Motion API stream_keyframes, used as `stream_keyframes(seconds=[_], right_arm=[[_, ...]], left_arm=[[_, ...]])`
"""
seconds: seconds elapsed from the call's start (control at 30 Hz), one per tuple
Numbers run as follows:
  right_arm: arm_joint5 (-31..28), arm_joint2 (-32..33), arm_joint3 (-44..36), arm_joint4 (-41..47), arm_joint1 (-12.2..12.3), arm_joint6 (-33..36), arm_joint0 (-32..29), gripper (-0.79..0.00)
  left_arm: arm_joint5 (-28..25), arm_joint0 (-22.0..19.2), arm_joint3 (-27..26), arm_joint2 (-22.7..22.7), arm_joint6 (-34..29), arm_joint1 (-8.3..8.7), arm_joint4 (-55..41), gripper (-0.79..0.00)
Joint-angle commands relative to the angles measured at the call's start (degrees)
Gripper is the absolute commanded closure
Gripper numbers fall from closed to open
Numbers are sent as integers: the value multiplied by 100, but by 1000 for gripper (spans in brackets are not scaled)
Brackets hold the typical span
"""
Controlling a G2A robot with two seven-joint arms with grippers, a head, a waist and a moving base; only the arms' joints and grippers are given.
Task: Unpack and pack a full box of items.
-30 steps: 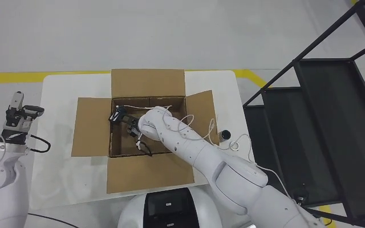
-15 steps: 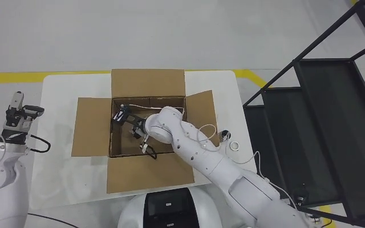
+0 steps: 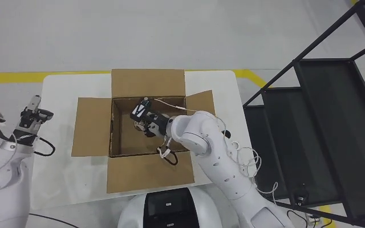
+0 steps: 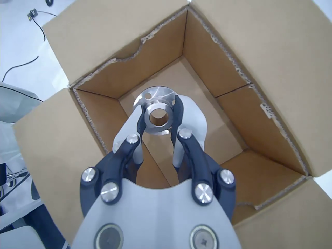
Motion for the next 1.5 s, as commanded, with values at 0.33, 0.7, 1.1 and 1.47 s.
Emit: stream_keyframes(seconds=[0.33,0.7,1.1,1.47], right_arm=[[53,375,-1019,353,172,-228,-519,0],[180,454,-1368,339,299,-338,-763,0],[325,425,-1611,317,412,-428,-891,0],[395,329,-1551,397,489,-554,-823,0]], left_arm=[[-205,-205,462,331,-2485,139,-424,-785],[72,-318,552,282,-3529,246,-1150,0],[-33,-363,731,312,-3354,304,-1166,0],[-24,-116,770,-278,-3382,456,-1291,0]])
